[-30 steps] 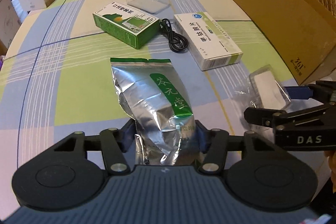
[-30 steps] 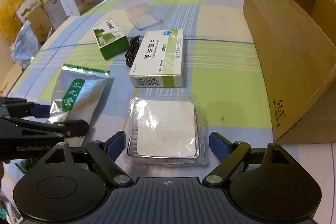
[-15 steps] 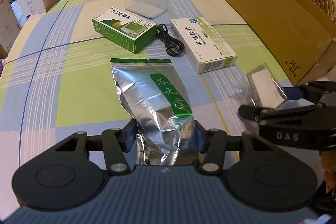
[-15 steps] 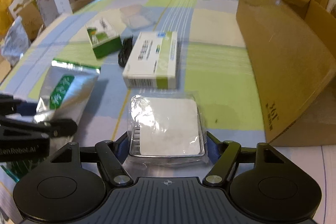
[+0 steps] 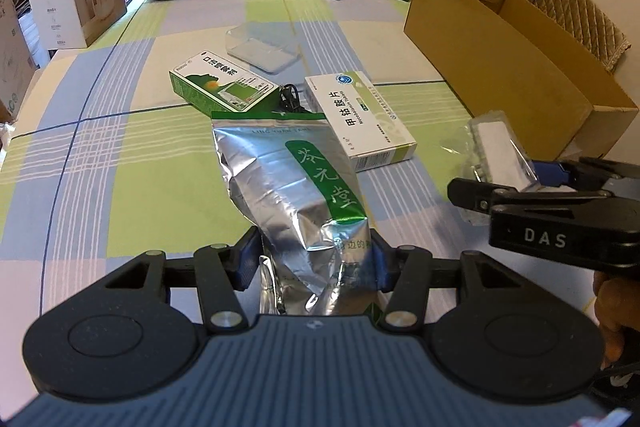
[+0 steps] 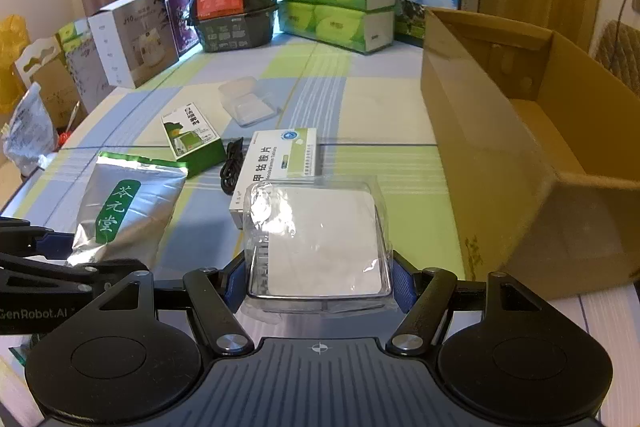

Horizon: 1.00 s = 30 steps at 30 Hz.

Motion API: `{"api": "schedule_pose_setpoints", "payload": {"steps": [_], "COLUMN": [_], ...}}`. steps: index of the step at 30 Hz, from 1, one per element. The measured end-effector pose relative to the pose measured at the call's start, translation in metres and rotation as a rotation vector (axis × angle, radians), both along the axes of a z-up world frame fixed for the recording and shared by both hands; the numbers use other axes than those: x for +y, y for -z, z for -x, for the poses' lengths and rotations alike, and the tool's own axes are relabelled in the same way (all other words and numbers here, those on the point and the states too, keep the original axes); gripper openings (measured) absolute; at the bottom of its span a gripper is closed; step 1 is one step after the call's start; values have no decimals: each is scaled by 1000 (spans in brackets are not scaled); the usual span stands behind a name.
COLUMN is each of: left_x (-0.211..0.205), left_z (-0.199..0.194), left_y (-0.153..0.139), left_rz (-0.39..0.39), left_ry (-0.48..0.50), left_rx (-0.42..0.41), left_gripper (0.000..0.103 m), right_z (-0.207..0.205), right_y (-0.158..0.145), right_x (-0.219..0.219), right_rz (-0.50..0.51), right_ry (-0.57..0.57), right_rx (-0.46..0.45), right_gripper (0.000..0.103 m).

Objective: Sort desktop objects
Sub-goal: 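Carry the tea bag and wrapped item with both tools over the cardboard box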

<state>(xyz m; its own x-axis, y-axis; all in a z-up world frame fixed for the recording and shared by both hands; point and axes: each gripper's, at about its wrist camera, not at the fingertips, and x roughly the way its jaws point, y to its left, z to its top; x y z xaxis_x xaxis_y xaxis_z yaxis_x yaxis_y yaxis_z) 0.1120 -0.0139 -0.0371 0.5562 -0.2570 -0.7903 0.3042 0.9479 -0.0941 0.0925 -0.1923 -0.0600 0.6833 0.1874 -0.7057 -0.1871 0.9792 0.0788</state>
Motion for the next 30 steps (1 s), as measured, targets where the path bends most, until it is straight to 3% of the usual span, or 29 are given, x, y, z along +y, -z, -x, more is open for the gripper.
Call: {"api": "schedule_pose_setpoints", "payload": {"steps": [16,30], "left_x": [-20,-76], "left_z": [58,91], "left_y": [-55,-99], "left_rz": [28,95], "left_ry": [-18,48], "left_rx": [-64,-128], "left_gripper": [49,49], "right_z": [61,97], "right_y": [-61,-113], "right_x": [-42,-101], "right_rz": [-72,-59], "right_ry": [58,119], "right_rx": [-82,-157], "right_gripper": [66,66]}}
